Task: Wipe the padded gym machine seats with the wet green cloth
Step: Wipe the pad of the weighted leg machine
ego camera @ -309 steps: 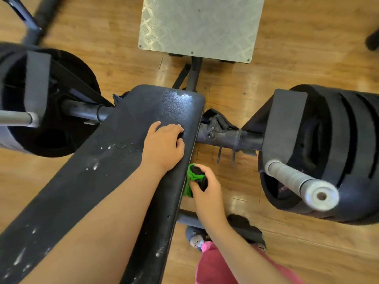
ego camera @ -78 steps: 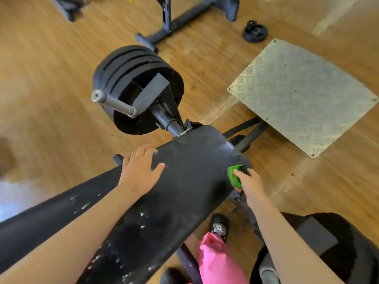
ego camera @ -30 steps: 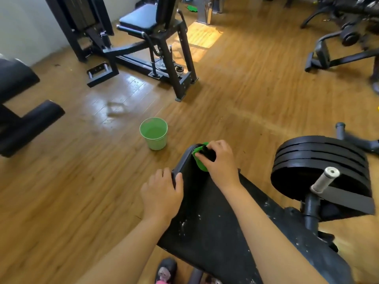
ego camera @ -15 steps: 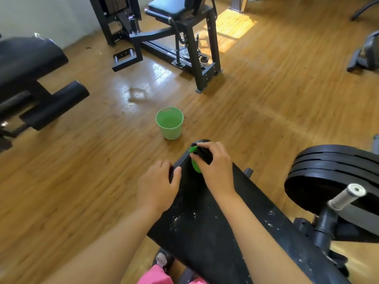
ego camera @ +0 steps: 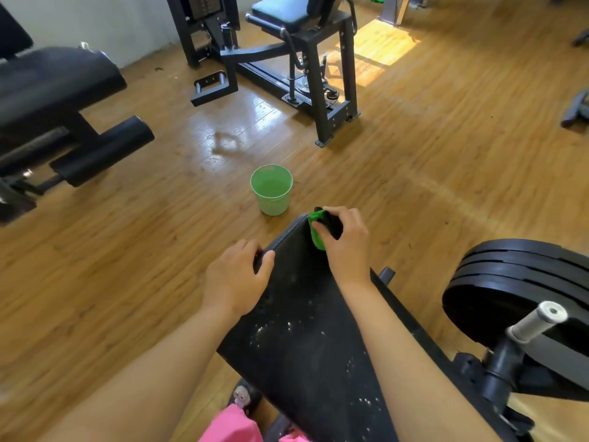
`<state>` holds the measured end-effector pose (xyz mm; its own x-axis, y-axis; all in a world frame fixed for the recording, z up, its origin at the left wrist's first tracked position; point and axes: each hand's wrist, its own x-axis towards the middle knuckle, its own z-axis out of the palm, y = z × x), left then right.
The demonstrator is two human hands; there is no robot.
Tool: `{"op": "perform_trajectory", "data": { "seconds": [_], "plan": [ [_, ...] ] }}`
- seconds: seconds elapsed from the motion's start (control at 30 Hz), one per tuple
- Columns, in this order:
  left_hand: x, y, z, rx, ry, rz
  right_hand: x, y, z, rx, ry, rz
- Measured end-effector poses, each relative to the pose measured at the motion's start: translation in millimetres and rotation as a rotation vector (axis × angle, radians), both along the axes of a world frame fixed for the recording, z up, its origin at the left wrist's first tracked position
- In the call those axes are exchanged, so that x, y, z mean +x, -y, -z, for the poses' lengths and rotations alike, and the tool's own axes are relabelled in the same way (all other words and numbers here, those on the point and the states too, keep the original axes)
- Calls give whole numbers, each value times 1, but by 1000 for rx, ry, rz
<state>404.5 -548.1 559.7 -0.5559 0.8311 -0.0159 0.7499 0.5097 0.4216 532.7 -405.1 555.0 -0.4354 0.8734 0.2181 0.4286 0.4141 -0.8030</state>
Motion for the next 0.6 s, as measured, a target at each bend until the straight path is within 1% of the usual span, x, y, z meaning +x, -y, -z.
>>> {"op": "perform_trajectory", "data": {
  "seconds": [0.1, 0.2, 0.37, 0.5, 0.6],
  "plan": [
    [0, -1, 0, -11, -15, 5, 20, 31, 8, 13, 7, -93],
    [1, -1, -1, -23, -25, -1, 39, 36, 16, 21, 49, -144],
    [1, -1, -1, -27, -20, -7, 28, -10, 14, -10, 46, 12],
    [1, -2, -2, -22, -15, -11, 14, -34, 12, -70, 48, 41],
    [1, -3, -2, -27, -23, -13, 20, -26, 11, -71, 3, 45]
  ]
}}
